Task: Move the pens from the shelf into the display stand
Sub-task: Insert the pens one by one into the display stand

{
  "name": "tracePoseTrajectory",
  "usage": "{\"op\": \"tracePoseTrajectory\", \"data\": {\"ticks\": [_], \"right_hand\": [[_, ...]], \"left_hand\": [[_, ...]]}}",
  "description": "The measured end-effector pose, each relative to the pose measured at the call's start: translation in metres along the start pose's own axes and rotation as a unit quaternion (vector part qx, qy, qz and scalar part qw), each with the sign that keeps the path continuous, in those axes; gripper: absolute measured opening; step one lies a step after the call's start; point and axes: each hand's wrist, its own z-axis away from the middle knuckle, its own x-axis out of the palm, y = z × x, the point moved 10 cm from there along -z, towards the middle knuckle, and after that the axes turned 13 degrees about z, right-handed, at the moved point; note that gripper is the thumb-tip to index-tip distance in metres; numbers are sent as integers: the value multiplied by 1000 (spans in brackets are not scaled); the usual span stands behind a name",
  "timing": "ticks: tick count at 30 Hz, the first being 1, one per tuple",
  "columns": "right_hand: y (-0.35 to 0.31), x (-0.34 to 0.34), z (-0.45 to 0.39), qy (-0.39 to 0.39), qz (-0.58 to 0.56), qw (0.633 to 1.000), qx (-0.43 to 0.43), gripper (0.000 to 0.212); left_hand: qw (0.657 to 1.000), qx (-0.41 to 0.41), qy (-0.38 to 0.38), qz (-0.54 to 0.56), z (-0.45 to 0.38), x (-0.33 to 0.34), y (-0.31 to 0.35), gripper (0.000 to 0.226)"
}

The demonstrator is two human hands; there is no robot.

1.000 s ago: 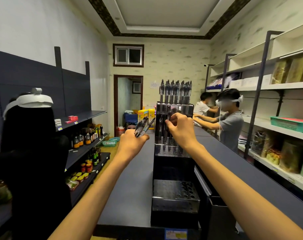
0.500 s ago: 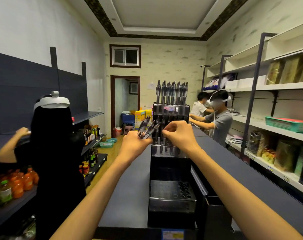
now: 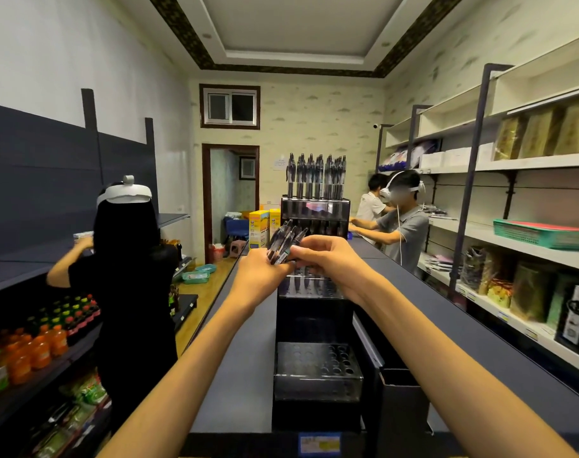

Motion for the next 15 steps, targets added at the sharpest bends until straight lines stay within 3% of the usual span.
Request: {"op": "tracePoseTrajectory", "data": {"ticks": [3,8,12,15], "right_hand": [[-5,-9,-2,49,-44,998,-12,12],[-9,-52,-9,181,-88,979,-36,13],[-18,-77,-8,260,21,963,-71,12],[-33,-81,-8,306,182,929,-103,17]], "left_hand": [[1000,-23,-6,1,0,2,-7,22],[998,-49,34,-15,0,-15,-17,36],[997,-41,62,-29,-2,-29,-18,34],[997,-29,62,-47,-2,-32,-18,39]]}}
